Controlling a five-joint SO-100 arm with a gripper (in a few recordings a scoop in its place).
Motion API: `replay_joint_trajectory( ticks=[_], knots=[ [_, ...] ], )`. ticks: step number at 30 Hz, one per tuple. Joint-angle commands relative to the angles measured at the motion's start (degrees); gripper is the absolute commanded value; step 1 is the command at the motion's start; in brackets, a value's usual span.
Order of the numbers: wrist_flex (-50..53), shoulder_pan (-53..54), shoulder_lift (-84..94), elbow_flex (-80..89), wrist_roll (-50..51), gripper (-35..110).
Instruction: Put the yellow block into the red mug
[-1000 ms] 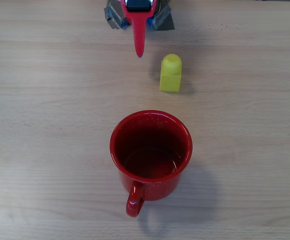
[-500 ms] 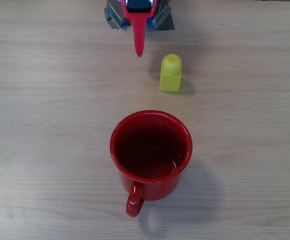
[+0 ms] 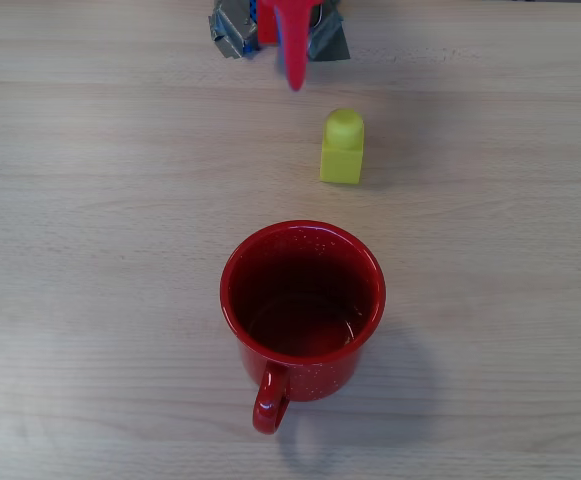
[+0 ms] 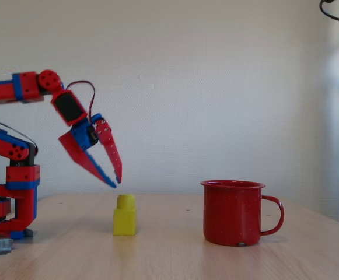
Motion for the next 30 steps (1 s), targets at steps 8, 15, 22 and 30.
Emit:
replay_joint_trajectory(
  ticks=[8,15,22,30],
  knots=[
    [10.02,-9.23,-15.91,-24.70,13.97,0],
    [15.56,-12.92,-26.37,-30.94,22.24,3],
    [18.63,-13.62,-34.37,-32.70,26.81,20],
    [19.42,-15.56,-38.85,-31.29,29.18,41]
  ],
)
